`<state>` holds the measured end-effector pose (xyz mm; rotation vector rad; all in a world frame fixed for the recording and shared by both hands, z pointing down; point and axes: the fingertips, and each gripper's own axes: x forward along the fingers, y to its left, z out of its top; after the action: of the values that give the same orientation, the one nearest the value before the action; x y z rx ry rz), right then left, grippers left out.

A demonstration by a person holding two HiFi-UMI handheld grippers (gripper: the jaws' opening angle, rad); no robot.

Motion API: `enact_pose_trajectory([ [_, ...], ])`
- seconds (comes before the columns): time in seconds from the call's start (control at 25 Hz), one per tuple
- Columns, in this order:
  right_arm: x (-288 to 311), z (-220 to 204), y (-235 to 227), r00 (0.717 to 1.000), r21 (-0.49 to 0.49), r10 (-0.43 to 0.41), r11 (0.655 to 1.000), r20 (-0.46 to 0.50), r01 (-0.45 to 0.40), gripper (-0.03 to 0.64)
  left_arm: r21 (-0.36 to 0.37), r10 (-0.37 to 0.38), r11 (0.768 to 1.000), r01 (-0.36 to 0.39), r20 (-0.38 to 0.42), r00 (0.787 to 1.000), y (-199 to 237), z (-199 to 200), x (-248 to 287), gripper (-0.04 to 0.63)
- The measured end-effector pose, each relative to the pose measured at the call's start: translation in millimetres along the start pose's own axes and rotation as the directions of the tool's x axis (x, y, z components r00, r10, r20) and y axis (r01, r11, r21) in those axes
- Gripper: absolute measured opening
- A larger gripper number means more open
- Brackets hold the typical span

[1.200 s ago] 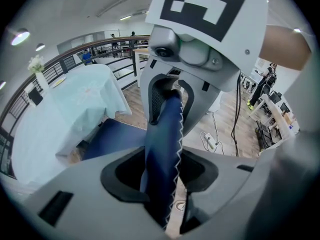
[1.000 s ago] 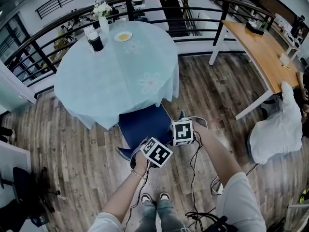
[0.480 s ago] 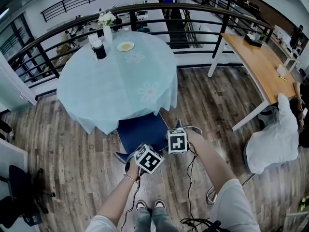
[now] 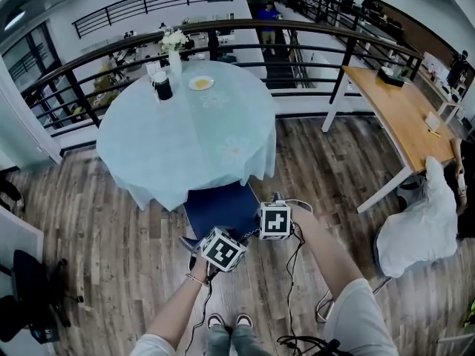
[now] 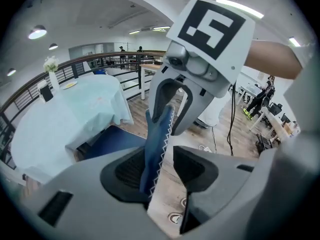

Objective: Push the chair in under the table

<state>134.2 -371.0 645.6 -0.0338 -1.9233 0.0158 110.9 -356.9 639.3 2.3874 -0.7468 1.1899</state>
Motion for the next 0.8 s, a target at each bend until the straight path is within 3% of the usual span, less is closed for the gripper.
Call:
enact_pose_trajectory([
  [0.32,-18.3,9.8,11.8,0.998,0.036,-0.052,0.998,0.022,0.051,0.183,-0.043,0.03,0.999,-0.029,0.034,0.999,-1.8,-5.7,-28.0,0.176],
  [0.48,-25.1,15.5,16.0,0.99,0.059,-0.131,0.99,0.045,0.128,0.071,-0.048,0.038,0.998,-0.036,0.045,0.998,-4.8,-10.3,-43.3,0.163],
  [0.8,-21.4,20.6,43.2,0.976,0.185,-0.191,0.968,0.101,0.17,0.032,-0.058,0.065,0.996,-0.062,0.063,0.996,-11.7,-26.4,-64.0,0.069],
])
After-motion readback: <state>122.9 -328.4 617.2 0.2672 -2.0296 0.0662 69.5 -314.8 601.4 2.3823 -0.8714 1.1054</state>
